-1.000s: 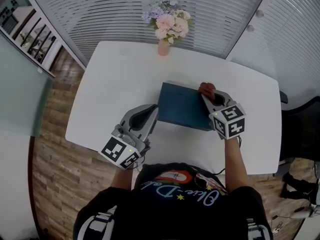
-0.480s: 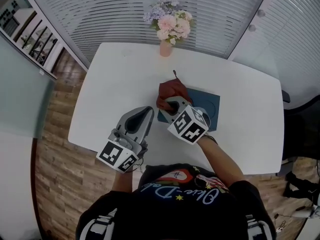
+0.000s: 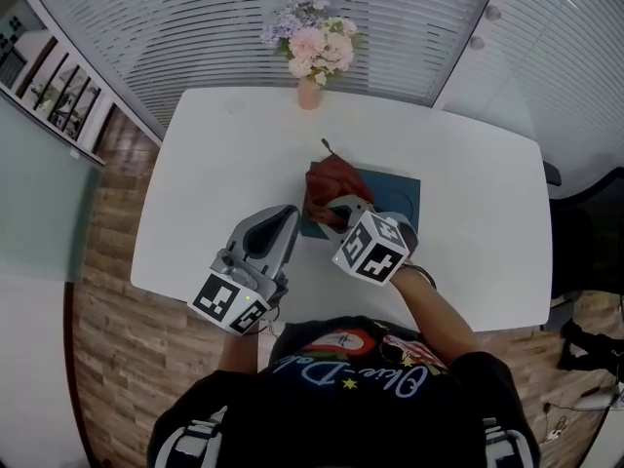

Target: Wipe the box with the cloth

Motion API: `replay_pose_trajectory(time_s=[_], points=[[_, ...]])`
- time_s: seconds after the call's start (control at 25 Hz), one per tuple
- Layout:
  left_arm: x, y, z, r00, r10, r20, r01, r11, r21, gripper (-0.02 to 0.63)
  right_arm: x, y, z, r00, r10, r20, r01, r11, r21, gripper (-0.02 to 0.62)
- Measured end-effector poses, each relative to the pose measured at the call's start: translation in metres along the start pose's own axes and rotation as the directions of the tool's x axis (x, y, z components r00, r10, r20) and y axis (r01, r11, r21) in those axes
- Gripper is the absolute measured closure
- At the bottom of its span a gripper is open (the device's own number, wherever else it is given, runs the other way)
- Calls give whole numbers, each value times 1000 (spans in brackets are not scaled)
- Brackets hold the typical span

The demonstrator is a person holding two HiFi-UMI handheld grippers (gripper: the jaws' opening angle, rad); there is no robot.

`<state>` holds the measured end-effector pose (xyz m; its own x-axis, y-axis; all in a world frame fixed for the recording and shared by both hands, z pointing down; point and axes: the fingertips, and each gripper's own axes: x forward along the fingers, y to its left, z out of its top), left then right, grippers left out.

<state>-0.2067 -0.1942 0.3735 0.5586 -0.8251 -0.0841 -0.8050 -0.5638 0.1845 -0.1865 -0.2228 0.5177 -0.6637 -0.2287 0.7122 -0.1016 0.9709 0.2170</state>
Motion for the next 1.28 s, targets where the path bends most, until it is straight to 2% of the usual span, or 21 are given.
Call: replay_pose_trajectory(time_s=[0.76, 1.28], points=[[3, -3, -4, 1000, -14, -2, 14, 1000, -10, 602, -54, -26, -70, 992, -112, -53, 120, 977, 178, 568], [3, -6, -5, 1000, -24, 2, 24, 1000, -13, 602, -93, -40, -118, 973, -203, -107, 227, 917, 328, 568]])
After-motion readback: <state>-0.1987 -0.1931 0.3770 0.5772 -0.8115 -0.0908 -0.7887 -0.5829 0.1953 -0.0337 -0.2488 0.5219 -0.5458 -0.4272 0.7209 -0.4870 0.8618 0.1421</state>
